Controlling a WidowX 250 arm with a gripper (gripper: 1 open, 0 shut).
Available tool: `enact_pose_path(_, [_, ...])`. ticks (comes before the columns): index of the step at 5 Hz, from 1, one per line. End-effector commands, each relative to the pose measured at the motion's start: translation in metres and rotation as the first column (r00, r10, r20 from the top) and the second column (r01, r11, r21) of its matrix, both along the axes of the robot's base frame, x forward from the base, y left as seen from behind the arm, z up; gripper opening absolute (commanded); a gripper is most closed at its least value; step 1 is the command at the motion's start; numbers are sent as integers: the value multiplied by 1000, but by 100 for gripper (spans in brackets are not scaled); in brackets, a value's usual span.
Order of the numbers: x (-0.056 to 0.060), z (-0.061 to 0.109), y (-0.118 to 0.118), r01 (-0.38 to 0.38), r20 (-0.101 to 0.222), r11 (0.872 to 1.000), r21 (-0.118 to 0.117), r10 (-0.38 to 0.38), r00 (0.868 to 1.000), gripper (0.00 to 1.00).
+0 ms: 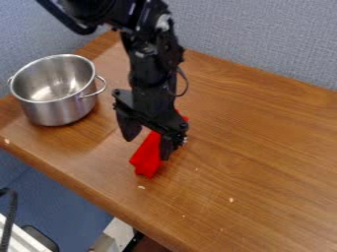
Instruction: Put the red object in the metal pot
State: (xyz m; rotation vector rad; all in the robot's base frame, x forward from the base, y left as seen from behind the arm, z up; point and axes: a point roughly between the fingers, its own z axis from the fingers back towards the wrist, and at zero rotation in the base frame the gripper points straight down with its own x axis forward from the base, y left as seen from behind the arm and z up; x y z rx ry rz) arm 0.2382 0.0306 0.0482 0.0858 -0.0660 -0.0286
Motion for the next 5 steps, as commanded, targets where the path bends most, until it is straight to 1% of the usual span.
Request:
enact_pose_path(1, [1,-5,6,-27,11,1000,-11,27,1000,100])
enact_pose_path(2, [1,-11,9,-48,4,999,-17,48,999,0])
enact_pose_path(3, [-1,-8,8,-68,-11,997,-28,68,998,0])
enact_pose_path(5, [-3,-4,7,-87,-26,995,-39,86,996,0])
